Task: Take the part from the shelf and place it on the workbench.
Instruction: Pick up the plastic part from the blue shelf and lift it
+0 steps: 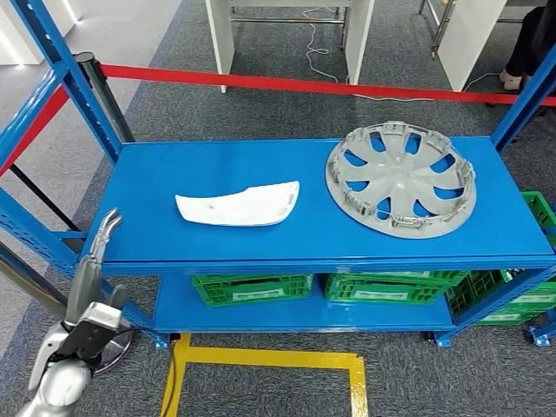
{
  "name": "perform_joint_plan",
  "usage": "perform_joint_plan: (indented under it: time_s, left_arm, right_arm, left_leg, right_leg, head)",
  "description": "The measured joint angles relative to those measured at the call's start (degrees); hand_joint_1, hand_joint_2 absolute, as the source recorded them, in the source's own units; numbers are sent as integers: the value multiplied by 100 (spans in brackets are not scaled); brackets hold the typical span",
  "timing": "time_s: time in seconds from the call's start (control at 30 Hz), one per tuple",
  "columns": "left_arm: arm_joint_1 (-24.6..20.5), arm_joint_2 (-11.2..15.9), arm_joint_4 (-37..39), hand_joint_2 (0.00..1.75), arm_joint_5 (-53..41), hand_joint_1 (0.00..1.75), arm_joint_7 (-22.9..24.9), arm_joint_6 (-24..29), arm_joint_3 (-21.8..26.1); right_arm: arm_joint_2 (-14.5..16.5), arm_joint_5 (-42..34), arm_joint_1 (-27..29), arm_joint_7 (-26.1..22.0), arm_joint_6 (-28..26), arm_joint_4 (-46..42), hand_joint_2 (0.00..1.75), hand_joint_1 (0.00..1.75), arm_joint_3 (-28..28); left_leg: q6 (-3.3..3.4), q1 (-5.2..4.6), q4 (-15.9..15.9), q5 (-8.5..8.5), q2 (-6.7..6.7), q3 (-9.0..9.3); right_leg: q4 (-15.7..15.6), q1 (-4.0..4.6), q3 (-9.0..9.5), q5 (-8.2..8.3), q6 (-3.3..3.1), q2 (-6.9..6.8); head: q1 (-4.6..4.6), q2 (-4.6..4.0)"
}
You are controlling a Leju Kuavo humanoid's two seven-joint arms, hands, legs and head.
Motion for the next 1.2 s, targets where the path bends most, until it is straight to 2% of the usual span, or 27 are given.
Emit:
perform_joint_plan:
  time_s: [0.23, 0.47, 0.6, 0.87, 1.2]
  left_arm:
    - [-510, 339, 462, 0, -1038, 0, 456, 326, -221]
    - [-1208, 554, 1004, 0, -1941, 0, 819, 435, -610]
    - [-1697, 636, 1369, 0, -2227, 0, 967, 349, -919]
    - [-2610, 621, 2131, 0, -2610, 0, 1323, 187, -1490]
    - [-3570, 245, 3274, 0, -2735, 0, 1452, -158, -2148]
  right_arm:
    - [-45, -299, -4, -759, 610, 5, 0, 0, -99]
    - [-84, -338, -21, -930, 1104, 8, 0, 0, -164]
    - [-119, -302, -35, -857, 1256, 18, 175, 0, -177]
    - [-182, -281, -54, -609, 1358, 45, 175, 0, -177]
    - [-241, -193, -57, -362, 1492, 55, 175, 0, -173]
  left_leg:
    - [-1, 0, 1, 2, 1, -1]
    - [0, 0, 5, 3, 0, -3]
    - [0, 0, 8, 4, 2, -6]
    - [4, 0, 10, 6, 5, -10]
    - [4, -1, 13, 6, 6, -14]
  right_leg:
    - [1, -1, -2, 1, 0, 1]
    - [1, -1, 1, 2, 1, 0]
    - [1, -1, 4, 6, 3, 4]
    - [2, -1, -1, 9, 4, 7]
    - [2, -2, -1, 15, 11, 12]
  head:
    - [1, 0]
    - [1, 0]
    - [-1, 0]
    - [1, 0]
    - [1, 0]
